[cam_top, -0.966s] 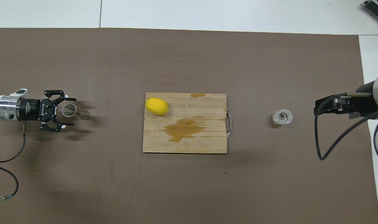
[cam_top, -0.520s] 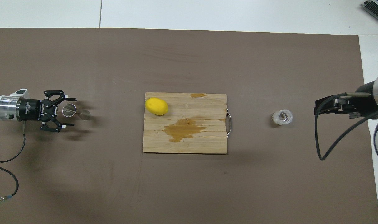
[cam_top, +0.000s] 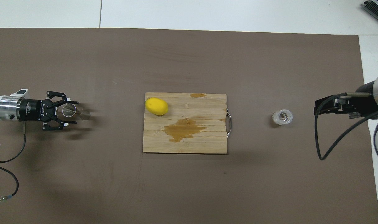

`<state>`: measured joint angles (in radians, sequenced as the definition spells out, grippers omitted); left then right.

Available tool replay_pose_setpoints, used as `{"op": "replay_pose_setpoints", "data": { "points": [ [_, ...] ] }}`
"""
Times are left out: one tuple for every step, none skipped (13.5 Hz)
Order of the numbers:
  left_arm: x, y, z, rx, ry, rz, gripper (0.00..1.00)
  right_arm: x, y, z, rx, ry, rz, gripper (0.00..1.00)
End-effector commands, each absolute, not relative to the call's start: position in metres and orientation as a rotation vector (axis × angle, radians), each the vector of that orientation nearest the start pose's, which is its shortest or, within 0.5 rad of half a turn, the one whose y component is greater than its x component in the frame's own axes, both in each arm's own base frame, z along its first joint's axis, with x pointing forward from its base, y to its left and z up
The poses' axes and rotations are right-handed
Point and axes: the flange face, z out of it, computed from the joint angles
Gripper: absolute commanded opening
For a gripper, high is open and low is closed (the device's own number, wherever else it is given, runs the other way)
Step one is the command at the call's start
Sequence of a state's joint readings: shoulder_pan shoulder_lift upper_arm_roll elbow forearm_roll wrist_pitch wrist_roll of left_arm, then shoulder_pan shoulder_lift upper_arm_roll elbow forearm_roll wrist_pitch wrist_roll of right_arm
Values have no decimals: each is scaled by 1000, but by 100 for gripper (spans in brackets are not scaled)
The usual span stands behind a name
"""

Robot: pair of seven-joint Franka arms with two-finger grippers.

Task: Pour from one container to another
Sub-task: 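Close the left gripper around the small metal cup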

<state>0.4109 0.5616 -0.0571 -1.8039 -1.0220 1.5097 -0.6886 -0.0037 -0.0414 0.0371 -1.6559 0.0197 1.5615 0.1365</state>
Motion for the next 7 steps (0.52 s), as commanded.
{"op": "replay_pose_setpoints", "data": {
  "points": [
    [573, 117, 239, 1468, 1346, -1114, 61, 532, 19, 606, -3102, 190, 88, 100],
    [573, 117, 239, 1468, 1344, -1117, 60, 532, 19, 607, -3102, 190, 86, 100],
    [573, 117, 239, 1467, 1345, -1119, 58, 532, 19, 607, -3102, 190, 84, 100],
    [573, 117, 239, 1467, 1343, -1120, 58, 532, 19, 606, -3102, 190, 88, 100],
    [573, 118, 239, 1466, 1344, -1118, 57, 532, 19, 607, -3102, 190, 84, 100],
    [573, 121, 240, 1460, 1347, -1114, 57, 532, 19, 607, -3102, 190, 83, 100],
    [572, 124, 240, 1453, 1345, -1112, 57, 532, 19, 607, -3102, 190, 86, 100]
  ]
}}
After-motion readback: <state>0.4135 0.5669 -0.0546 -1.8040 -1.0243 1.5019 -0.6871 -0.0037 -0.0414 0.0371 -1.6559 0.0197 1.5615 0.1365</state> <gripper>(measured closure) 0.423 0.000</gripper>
